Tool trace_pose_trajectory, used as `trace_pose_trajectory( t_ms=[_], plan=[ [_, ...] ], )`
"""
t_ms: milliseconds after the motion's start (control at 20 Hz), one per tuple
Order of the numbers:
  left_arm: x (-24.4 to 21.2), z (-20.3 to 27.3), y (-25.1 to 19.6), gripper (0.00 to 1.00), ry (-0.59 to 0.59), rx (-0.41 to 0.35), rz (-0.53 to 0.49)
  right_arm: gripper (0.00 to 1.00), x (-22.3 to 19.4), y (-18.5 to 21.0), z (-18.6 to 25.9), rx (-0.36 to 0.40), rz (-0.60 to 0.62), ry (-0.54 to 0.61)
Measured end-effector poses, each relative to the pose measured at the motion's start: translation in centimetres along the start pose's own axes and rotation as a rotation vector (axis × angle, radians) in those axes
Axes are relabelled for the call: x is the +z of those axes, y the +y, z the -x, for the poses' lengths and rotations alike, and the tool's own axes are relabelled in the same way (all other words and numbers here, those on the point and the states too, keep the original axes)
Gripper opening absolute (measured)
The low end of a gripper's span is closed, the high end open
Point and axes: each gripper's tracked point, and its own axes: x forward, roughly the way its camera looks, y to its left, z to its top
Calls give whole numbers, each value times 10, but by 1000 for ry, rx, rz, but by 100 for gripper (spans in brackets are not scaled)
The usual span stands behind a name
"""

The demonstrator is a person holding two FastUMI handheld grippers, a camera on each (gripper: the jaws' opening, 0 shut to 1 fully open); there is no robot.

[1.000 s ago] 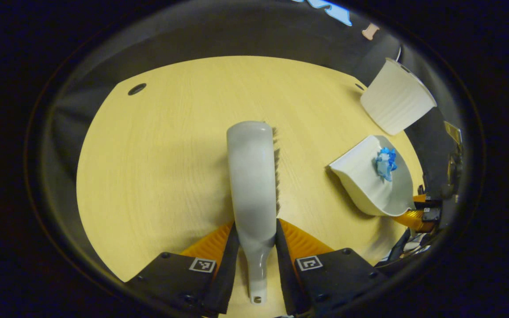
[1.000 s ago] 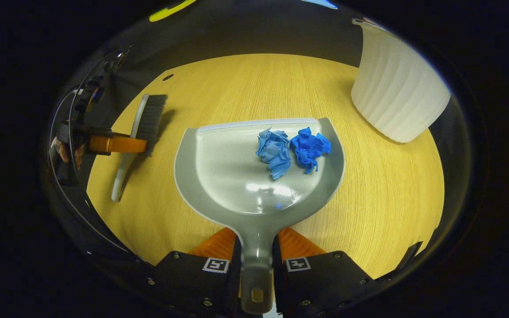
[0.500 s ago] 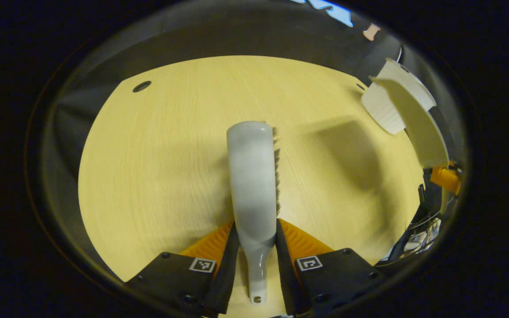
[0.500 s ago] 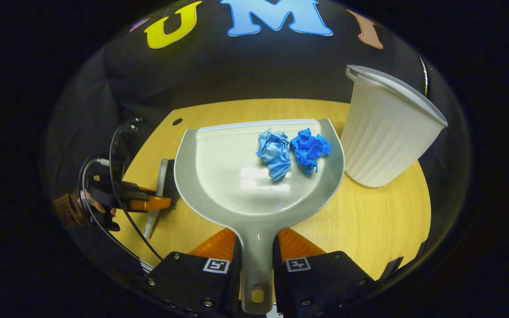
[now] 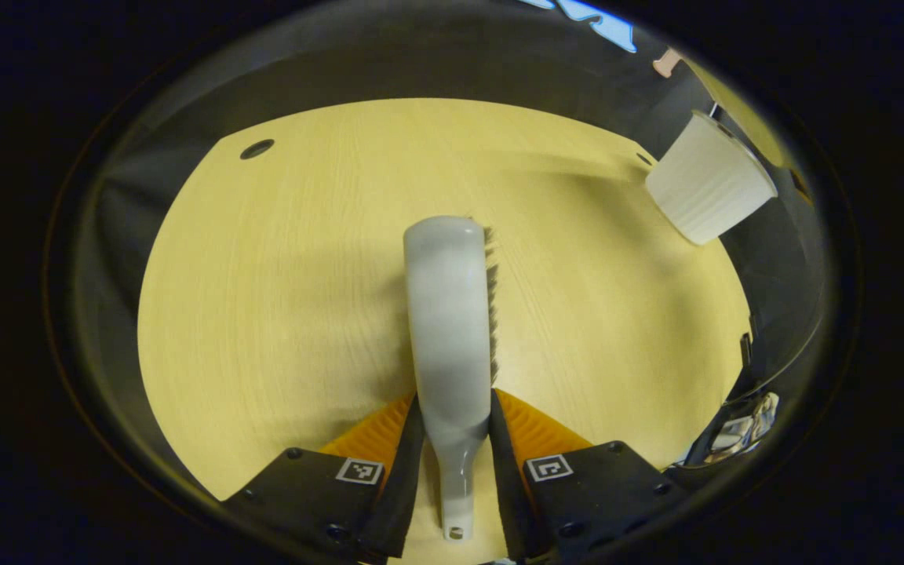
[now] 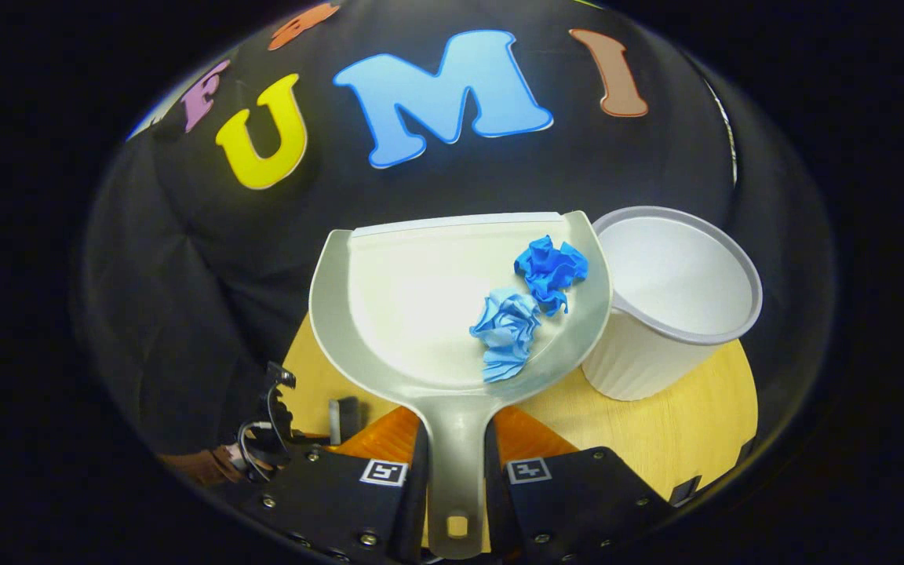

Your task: Pick up the small broom and dustpan from the desktop, sweep the trash into the dustpan with the broom, and then empty the trash into the garbage bin.

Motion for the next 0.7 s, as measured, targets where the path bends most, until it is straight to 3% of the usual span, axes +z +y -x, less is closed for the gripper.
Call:
trace_pose_trajectory(
  t_ms=[200,300,350,400,600,700],
  plan=[
    [-28,-31,12,52,-2,3,-3,31,46,-28,23,126,-296,-81],
    [-42,-47,20,52,0,18,-21,31,56,-57,51,302,-568,-144],
    [-48,-54,23,50,1,24,-35,31,63,-66,57,426,-741,-191],
    [-51,-58,24,50,2,26,-41,31,64,-70,61,485,-827,-217],
    [-60,-71,29,50,2,35,-46,31,66,-71,67,681,-1148,-342],
    [-61,-75,31,50,2,38,-45,31,68,-69,67,720,-1211,-381]
  ],
)
